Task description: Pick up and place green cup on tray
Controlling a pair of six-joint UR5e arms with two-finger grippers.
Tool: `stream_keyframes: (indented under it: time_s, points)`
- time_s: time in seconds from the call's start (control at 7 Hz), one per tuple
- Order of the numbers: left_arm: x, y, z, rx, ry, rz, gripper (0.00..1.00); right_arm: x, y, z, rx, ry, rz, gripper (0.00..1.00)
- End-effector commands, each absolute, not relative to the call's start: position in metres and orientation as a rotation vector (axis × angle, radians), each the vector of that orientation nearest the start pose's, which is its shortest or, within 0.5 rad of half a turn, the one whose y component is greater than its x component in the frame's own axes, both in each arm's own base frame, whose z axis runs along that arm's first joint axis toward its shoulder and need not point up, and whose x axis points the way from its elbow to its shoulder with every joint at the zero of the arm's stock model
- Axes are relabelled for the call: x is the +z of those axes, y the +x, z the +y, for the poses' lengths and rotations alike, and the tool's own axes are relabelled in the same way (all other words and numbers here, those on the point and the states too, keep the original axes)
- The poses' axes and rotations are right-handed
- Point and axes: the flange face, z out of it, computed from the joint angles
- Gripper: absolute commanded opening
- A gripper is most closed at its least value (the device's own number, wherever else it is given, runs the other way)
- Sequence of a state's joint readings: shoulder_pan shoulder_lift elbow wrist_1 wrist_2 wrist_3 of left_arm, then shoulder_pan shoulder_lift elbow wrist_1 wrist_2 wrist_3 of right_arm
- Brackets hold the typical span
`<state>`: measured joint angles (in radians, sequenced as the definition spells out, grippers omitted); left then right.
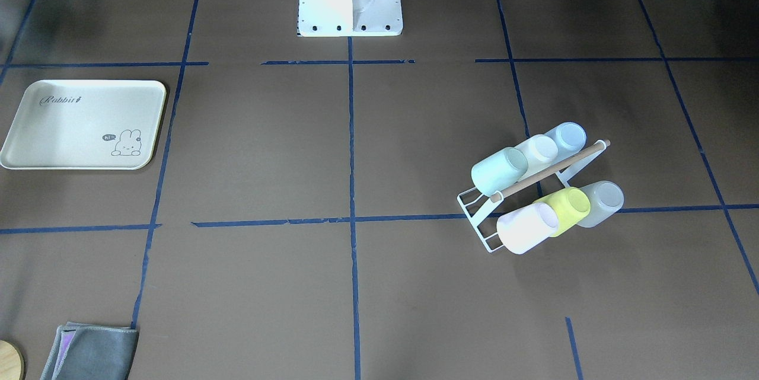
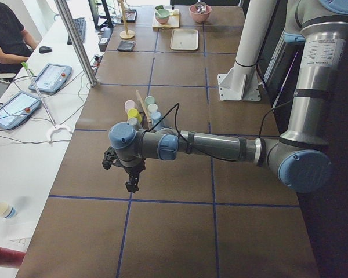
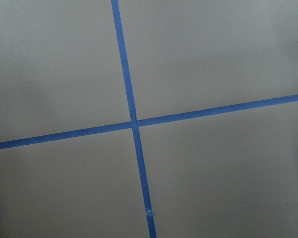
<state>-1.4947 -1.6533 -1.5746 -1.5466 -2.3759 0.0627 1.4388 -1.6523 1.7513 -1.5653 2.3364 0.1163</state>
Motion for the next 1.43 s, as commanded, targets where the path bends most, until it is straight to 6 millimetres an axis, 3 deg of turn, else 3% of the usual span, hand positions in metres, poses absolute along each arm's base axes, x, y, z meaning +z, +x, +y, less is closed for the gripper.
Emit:
stream_keyframes:
  time_s: [0.0, 0.29, 0.43, 0.57, 0.86, 1.0, 1.14, 1.29]
  points:
    - [0.630, -0.017, -0.517, 0.157, 0.026, 0.855, 1.00, 0.606, -0.002, -0.462, -0.070, 0.001, -0.808, 1.00]
    - [0.635, -0.016, -0.512, 0.166, 0.049, 0.863, 1.00, 0.603, -0.006, -0.463, -0.090, 0.045, -0.814, 1.00]
    - [0.636, -0.015, -0.509, 0.174, 0.065, 0.866, 1.00, 0.609, -0.007, -0.453, -0.089, 0.042, -0.814, 1.00]
    - [0.636, -0.015, -0.509, 0.177, 0.068, 0.866, 1.00, 0.608, -0.028, -0.444, -0.097, 0.049, -0.814, 1.00]
    - [0.634, -0.014, -0.510, 0.182, 0.070, 0.866, 1.00, 0.624, -0.075, -0.410, -0.066, 0.061, -0.796, 0.97]
    - [0.634, -0.013, -0.510, 0.183, 0.069, 0.865, 1.00, 0.629, -0.086, -0.399, -0.078, 0.058, -0.795, 0.94]
    - [0.634, -0.013, -0.510, 0.183, 0.071, 0.865, 1.00, 0.649, -0.090, -0.385, -0.056, -0.002, -0.783, 0.95]
    - [0.634, -0.013, -0.510, 0.182, 0.071, 0.867, 1.00, 0.649, -0.098, -0.380, -0.016, -0.013, -0.798, 0.94]
